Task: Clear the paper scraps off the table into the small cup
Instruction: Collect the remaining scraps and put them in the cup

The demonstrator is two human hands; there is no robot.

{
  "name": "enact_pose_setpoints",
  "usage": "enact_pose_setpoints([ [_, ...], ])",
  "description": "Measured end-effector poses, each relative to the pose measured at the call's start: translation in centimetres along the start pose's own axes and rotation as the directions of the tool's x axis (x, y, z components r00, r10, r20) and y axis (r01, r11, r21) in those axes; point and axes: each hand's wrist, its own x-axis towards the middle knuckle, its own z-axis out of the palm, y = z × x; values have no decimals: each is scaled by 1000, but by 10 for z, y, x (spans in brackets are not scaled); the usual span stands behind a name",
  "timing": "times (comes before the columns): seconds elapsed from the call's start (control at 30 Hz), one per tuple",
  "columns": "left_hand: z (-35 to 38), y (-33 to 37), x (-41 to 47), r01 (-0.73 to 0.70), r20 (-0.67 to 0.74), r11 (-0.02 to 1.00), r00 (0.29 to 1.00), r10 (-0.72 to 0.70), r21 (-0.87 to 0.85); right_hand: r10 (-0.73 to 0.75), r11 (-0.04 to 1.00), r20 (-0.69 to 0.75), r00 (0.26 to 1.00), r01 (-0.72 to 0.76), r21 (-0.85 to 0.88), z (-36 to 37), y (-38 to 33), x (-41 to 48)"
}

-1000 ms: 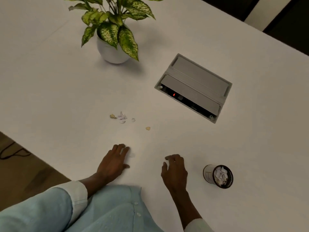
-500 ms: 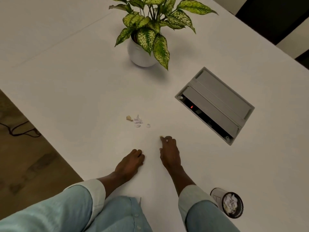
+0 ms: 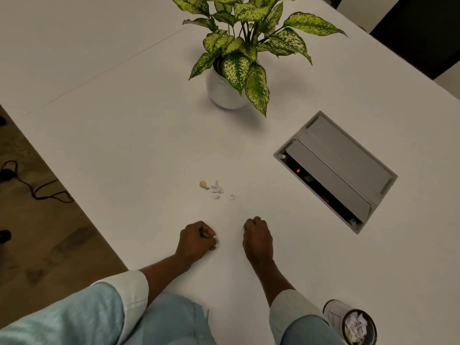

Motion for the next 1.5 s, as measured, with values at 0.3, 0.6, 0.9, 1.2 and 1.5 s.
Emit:
enact_pose_setpoints([
  [0.3, 16, 20, -10, 164, 129, 955, 982, -136, -249, 415, 356, 395, 820, -545, 759, -24, -9, -56],
  [0.6, 78, 44, -49, -28, 253, 994, 966, 54, -104, 526, 138, 330, 784, -462, 876, -59, 14, -140],
  [0.9, 203, 82, -106, -353, 529, 935, 801, 281, 36, 925, 226, -44, 377, -455, 861, -91, 115, -232],
  [1.2, 297, 89, -157, -863, 776, 461, 433, 459, 208, 951, 288, -157, 268, -576, 765, -97, 172, -256],
  [1.5, 267, 84, -132, -888, 752, 334, 449, 482, 316, 889, 456, -332, 314, -562, 690, -92, 157, -244],
])
